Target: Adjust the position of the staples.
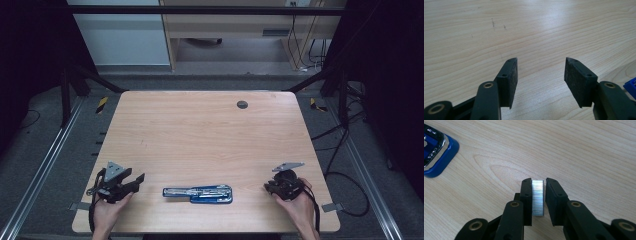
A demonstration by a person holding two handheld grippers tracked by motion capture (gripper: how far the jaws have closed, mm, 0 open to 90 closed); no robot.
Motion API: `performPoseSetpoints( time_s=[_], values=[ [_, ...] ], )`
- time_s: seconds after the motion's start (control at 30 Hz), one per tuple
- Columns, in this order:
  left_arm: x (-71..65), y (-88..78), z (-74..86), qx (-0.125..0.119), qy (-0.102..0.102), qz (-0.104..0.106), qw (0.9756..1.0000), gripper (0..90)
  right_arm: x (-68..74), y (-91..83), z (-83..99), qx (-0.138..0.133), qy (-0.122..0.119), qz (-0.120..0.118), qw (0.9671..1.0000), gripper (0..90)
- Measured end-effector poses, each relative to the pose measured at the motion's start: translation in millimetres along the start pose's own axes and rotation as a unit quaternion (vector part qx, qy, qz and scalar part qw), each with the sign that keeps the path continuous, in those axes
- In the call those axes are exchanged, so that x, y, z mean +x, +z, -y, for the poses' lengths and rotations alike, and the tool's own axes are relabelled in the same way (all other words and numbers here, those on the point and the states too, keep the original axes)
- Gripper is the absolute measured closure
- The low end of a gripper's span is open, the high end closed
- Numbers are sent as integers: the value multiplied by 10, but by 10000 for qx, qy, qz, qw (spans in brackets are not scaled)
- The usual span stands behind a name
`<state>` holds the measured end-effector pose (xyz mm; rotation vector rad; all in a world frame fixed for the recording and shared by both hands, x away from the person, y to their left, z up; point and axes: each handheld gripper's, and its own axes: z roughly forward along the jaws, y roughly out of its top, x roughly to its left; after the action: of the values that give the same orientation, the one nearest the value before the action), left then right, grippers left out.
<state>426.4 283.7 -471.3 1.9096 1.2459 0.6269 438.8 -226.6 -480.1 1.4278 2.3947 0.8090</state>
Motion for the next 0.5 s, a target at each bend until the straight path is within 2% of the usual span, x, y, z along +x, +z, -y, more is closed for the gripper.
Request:
performPoseSetpoints(
  time_s=[0.5],
  values=[
    [-5,5,-1,43,52,-5,10000,447,-6,17,-6,86,-3,-10,10000,785]
  ],
)
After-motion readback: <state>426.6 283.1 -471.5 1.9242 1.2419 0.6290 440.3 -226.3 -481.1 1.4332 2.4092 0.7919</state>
